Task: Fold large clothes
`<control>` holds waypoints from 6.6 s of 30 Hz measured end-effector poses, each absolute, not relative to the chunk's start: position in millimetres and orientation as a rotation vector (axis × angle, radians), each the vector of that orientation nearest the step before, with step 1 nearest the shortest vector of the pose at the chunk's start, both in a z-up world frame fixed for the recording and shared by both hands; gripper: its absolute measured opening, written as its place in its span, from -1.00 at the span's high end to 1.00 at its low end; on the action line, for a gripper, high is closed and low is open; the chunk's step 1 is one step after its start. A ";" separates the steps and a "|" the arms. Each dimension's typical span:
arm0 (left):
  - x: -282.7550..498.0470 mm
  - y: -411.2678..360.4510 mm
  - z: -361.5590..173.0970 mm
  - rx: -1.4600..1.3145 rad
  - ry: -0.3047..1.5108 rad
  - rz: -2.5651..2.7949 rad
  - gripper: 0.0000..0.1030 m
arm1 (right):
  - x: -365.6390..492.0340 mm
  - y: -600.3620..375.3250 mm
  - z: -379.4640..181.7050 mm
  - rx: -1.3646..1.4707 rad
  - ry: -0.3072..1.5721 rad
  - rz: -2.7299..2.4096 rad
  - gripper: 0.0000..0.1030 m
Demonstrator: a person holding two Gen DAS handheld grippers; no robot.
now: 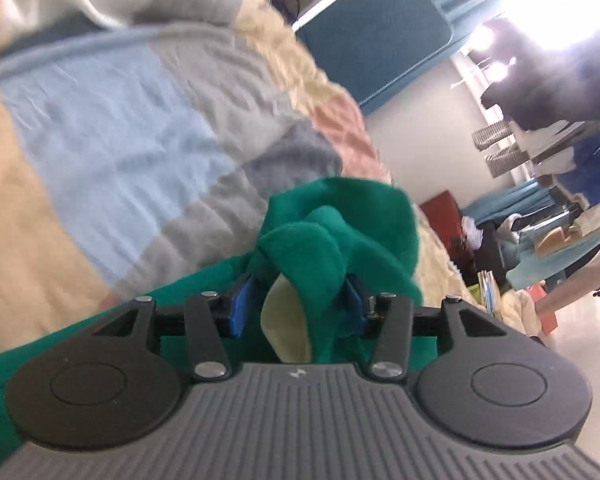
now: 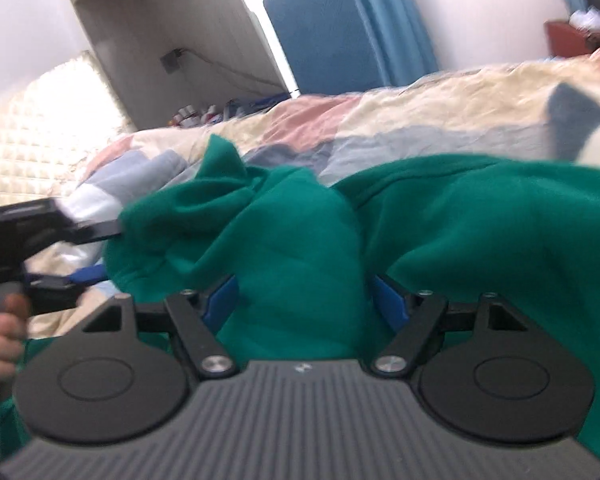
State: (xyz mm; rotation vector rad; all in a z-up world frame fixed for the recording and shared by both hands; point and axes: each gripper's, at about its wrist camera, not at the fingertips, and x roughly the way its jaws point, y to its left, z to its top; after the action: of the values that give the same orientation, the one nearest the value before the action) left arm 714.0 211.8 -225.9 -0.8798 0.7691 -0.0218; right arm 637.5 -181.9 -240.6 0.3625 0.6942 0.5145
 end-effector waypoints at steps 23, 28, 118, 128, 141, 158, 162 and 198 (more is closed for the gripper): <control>480.5 150.9 -75.3 -0.836 0.441 -0.327 0.84 | 526.1 -212.2 -90.6 0.204 0.449 0.587 0.82; 373.1 92.7 -66.1 -0.692 0.474 -0.351 0.84 | 447.9 -221.7 -96.0 0.137 0.490 0.543 0.81; 212.3 64.5 -154.1 -0.465 0.529 -0.234 0.06 | 319.1 -252.2 -165.5 0.085 0.656 0.357 0.43; 247.6 93.2 -144.0 -0.530 0.477 -0.199 0.04 | 322.8 -228.0 -163.0 0.113 0.562 0.461 -0.05; 309.7 60.4 -190.2 -0.433 0.670 -0.173 0.06 | 357.3 -201.2 -197.9 0.044 0.615 0.494 0.42; 319.2 44.5 -213.1 -0.336 0.742 -0.105 0.06 | 369.3 -201.3 -227.7 0.044 0.767 0.467 0.50; 312.2 46.4 -209.4 -0.352 0.707 -0.101 0.04 | 364.0 -215.0 -210.2 0.101 0.726 0.449 0.46; 306.9 62.1 -213.1 -0.498 0.679 0.020 0.01 | 491.4 -580.1 -249.8 0.424 0.594 -0.155 -0.28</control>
State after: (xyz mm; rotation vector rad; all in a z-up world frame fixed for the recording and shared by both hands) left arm 306.9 62.1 -213.1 -0.4984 0.6787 0.0201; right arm 491.4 -580.1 -249.8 0.4236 0.5943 -0.1545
